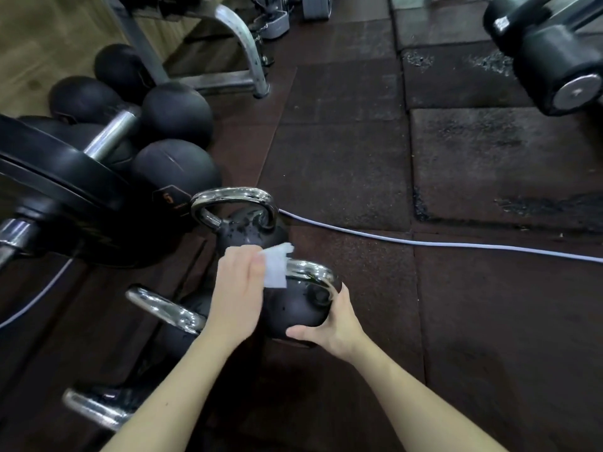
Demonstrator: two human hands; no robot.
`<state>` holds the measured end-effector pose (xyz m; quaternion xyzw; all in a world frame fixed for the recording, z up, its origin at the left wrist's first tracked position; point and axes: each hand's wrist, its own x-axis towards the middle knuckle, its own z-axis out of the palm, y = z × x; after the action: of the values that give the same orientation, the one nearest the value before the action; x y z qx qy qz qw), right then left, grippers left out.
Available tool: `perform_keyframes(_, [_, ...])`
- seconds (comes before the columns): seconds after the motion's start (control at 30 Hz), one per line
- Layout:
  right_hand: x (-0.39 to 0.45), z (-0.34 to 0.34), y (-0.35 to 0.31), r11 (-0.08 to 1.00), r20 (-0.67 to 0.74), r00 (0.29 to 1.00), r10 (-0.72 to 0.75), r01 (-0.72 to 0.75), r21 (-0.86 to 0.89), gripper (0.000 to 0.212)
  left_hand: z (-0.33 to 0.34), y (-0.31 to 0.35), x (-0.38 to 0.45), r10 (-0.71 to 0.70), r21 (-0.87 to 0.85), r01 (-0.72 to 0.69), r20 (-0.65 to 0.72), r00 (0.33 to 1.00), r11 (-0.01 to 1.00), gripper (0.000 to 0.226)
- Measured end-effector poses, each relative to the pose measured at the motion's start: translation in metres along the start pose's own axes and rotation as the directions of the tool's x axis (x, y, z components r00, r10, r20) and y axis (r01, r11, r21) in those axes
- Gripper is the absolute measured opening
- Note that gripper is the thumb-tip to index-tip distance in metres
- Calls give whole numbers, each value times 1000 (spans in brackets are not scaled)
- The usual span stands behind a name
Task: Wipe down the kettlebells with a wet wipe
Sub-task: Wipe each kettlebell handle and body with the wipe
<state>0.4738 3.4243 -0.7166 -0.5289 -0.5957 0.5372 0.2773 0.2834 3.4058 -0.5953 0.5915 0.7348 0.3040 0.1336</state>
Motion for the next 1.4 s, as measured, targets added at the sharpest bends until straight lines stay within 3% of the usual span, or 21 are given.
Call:
perform_keyframes(0.07, [1,1,1,1000,4,1000,-5,5,-11,145,3,5,1,-218,-239,214,12,976,947,36])
perform_keyframes(0.13, [3,2,4,1000,3,1000,-2,2,-20,149,6,10,0,-226,-197,221,-2,974,955,36])
perform_keyframes(0.23, [3,1,6,1000,10,1000,0,0,-8,153,8,23,-6,6,144,-1,-34,999,990,42])
perform_keyframes(0.33, [4,-1,4,999,33,999,-21,20,28,140,24,50,-12,170,436,-173,46,984,883,34])
perform_keyframes(0.43, [5,1,1,999,52,997,-54,54,4,93,46,65,-20,367,544,-401,177,913,737,31])
perform_keyframes(0.5, [5,1,-4,998,50,997,-64,63,17,95,42,61,-16,416,521,-463,214,884,717,33])
perform_keyframes(0.6, [3,-1,0,999,25,999,-24,23,48,135,15,42,-9,306,441,-338,145,941,832,34])
perform_keyframes(0.7, [4,0,4,999,21,999,42,-42,20,150,-1,14,-3,48,165,-50,20,999,985,34])
perform_keyframes(0.77, [5,-1,6,999,34,999,42,-42,-10,151,-1,8,0,-184,-189,181,1,983,965,35])
perform_keyframes(0.83, [5,-1,6,999,31,999,37,-37,-12,151,3,10,2,-304,-267,293,-2,953,918,36])
perform_keyframes(0.93, [2,-1,4,1000,32,999,25,-25,-3,154,10,25,-1,-96,102,103,-72,993,989,38])
perform_keyframes(1.0, [0,-4,-2,1000,23,999,-25,25,-11,148,18,42,-6,74,353,-54,-44,996,934,33])
perform_keyframes(1.1, [-3,-8,-13,986,23,986,-164,164,-26,99,34,64,-15,294,445,-296,76,953,845,28])
perform_keyframes(1.17, [-1,-8,-13,985,36,985,-171,170,20,103,26,61,-9,338,400,-365,141,931,840,31])
perform_keyframes(1.23, [0,-5,-8,997,20,997,-69,68,38,133,11,42,1,216,349,-248,128,968,904,37])
perform_keyframes(1.3, [1,-2,-1,999,24,999,-32,31,21,141,-6,27,5,-39,117,32,59,997,993,40])
perform_keyframes(1.33, [2,-1,3,999,26,999,-30,30,13,141,-11,20,9,-198,-116,204,62,978,972,37])
perform_keyframes(1.4, [3,-1,2,1000,23,999,-27,27,2,142,-14,15,16,-461,-450,474,146,875,757,34])
